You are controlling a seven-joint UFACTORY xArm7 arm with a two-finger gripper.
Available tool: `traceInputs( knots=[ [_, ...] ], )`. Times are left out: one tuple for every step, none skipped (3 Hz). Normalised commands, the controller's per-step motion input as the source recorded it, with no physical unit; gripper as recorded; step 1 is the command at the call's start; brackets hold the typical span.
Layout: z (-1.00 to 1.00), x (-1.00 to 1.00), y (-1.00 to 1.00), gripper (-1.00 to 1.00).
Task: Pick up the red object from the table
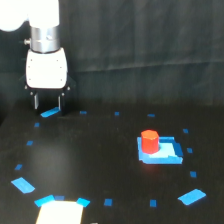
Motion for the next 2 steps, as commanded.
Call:
traceInputs(
  knots=[
    [-0.55, 1.0, -1.0, 1.0],
    [-1.0, 1.0, -0.06, 1.0]
  ],
)
